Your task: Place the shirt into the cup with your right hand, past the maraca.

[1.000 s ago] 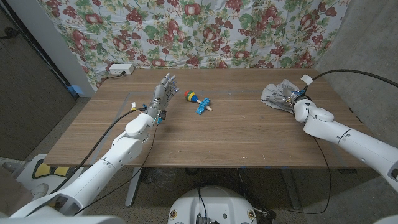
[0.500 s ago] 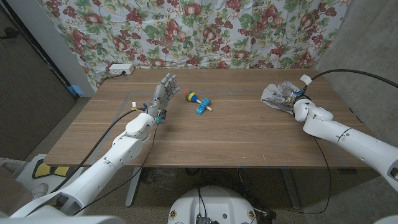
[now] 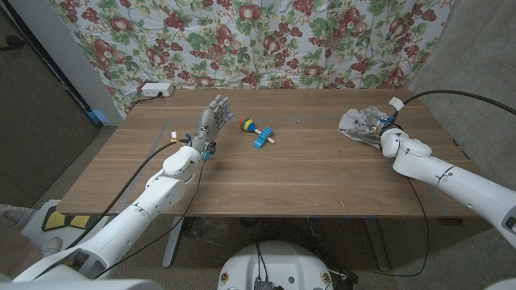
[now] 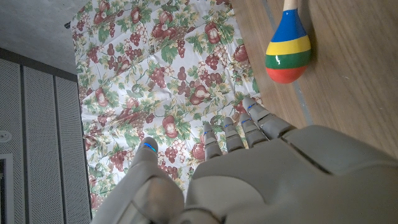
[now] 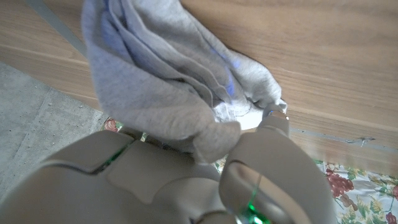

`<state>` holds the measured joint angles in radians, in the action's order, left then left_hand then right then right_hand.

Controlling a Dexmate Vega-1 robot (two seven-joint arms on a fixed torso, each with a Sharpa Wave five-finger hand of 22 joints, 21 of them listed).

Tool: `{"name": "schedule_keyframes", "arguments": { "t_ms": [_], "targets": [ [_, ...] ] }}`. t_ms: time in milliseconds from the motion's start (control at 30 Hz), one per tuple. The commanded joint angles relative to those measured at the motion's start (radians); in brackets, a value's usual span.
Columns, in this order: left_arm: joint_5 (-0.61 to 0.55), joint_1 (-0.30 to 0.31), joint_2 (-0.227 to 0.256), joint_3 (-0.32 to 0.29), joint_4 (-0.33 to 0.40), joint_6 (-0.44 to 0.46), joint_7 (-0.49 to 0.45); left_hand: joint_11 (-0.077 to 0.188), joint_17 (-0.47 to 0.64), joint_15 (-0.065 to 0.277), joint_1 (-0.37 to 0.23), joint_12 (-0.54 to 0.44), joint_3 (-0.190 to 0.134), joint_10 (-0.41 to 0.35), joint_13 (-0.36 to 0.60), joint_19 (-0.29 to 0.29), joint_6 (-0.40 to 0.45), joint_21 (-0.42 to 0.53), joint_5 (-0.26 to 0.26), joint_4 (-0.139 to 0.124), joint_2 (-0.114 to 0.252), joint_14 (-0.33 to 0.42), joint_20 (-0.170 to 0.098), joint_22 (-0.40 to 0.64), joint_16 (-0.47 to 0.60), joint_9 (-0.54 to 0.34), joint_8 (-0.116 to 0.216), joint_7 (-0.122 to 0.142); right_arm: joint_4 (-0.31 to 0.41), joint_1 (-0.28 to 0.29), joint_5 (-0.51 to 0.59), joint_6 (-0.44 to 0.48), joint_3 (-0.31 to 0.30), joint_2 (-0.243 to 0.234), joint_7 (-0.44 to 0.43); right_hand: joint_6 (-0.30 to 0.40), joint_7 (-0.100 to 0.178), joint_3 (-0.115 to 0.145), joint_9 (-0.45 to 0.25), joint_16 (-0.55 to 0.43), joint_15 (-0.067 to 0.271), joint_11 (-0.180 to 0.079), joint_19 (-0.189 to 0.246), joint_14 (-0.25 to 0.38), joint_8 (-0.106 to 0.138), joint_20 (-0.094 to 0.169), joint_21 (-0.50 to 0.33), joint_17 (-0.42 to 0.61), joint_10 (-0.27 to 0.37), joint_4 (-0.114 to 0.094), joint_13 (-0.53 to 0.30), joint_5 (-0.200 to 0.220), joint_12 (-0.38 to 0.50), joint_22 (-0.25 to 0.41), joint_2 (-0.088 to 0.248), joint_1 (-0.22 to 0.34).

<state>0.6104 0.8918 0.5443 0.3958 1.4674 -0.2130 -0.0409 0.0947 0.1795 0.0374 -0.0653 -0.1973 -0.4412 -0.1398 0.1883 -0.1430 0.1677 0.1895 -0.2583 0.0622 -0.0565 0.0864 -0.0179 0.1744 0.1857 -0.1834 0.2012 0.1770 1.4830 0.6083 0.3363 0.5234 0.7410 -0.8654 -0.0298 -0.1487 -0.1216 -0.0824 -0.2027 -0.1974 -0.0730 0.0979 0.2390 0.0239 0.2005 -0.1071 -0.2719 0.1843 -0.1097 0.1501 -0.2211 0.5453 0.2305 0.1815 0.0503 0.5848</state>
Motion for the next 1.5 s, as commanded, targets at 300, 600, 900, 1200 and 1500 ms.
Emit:
{"name": "schedule_keyframes", "arguments": {
  "t_ms": [300, 600, 900, 1200, 1500],
  "targets": [
    [0.004, 0.008, -0.002, -0.003, -0.001, -0.002, -0.005, -0.003, 0.001, 0.032, -0.001, -0.006, -0.003, -0.005, 0.002, 0.002, 0.008, 0.007, 0.007, 0.007, 0.005, -0.002, -0.004, 0.004, 0.003, -0.004, -0.003, 0.002, -0.015, -0.009, 0.001, -0.007, 0.010, 0.009, 0.005, 0.016, 0.015, 0.003, -0.015, -0.030, 0.047, 0.008, 0.201, 0.063, 0.024, 0.014, -0.049, 0.021, 0.018, -0.009, -0.033, 0.008, 0.030, 0.022, 0.018, 0.036],
    [0.003, 0.003, -0.007, 0.001, -0.008, -0.002, -0.002, -0.003, 0.001, 0.032, 0.001, -0.006, -0.002, -0.006, 0.002, 0.002, 0.008, 0.007, 0.008, 0.007, 0.005, -0.001, -0.003, 0.004, 0.003, -0.004, -0.003, 0.002, -0.022, -0.007, -0.010, -0.021, 0.003, 0.008, 0.001, 0.031, 0.037, 0.010, -0.026, -0.046, 0.078, 0.005, 0.318, 0.097, 0.037, 0.074, -0.108, 0.040, 0.021, -0.008, -0.057, 0.007, 0.045, 0.040, 0.034, 0.064],
    [-0.001, -0.002, -0.013, 0.005, -0.014, -0.006, -0.002, -0.002, 0.001, 0.033, 0.001, -0.006, -0.002, -0.007, 0.002, 0.002, 0.009, 0.007, 0.009, 0.008, 0.006, -0.001, -0.003, 0.004, 0.003, -0.004, -0.003, 0.003, -0.024, -0.007, -0.008, -0.018, 0.004, 0.009, -0.003, 0.037, 0.033, 0.033, -0.038, -0.077, 0.118, 0.024, 0.363, 0.162, 0.047, 0.121, -0.145, 0.063, 0.058, 0.008, -0.087, 0.012, 0.075, 0.057, 0.055, 0.130],
    [-0.002, 0.000, -0.013, 0.006, -0.009, -0.003, -0.007, -0.003, 0.001, 0.032, 0.003, -0.006, -0.002, -0.006, 0.002, 0.002, 0.010, 0.008, 0.010, 0.009, 0.006, -0.001, -0.003, 0.004, 0.003, -0.004, -0.003, 0.003, -0.028, -0.003, -0.010, -0.023, 0.001, 0.010, -0.016, 0.060, 0.021, 0.047, -0.055, -0.109, 0.157, 0.012, 0.394, 0.230, 0.061, 0.175, -0.183, 0.103, 0.112, 0.008, -0.138, 0.013, 0.136, 0.076, 0.066, 0.178],
    [-0.005, 0.002, -0.014, 0.008, -0.004, -0.001, -0.012, -0.003, 0.002, 0.032, 0.005, -0.006, -0.001, -0.006, 0.002, 0.002, 0.010, 0.008, 0.011, 0.009, 0.006, -0.001, -0.003, 0.004, 0.003, -0.004, -0.003, 0.003, -0.031, 0.004, -0.014, -0.030, -0.007, 0.011, -0.036, 0.119, 0.010, 0.057, -0.094, -0.158, 0.202, 0.000, 0.416, 0.297, 0.096, 0.222, -0.236, 0.163, 0.165, 0.011, -0.210, 0.002, 0.224, 0.112, 0.068, 0.242]
  ]
}}
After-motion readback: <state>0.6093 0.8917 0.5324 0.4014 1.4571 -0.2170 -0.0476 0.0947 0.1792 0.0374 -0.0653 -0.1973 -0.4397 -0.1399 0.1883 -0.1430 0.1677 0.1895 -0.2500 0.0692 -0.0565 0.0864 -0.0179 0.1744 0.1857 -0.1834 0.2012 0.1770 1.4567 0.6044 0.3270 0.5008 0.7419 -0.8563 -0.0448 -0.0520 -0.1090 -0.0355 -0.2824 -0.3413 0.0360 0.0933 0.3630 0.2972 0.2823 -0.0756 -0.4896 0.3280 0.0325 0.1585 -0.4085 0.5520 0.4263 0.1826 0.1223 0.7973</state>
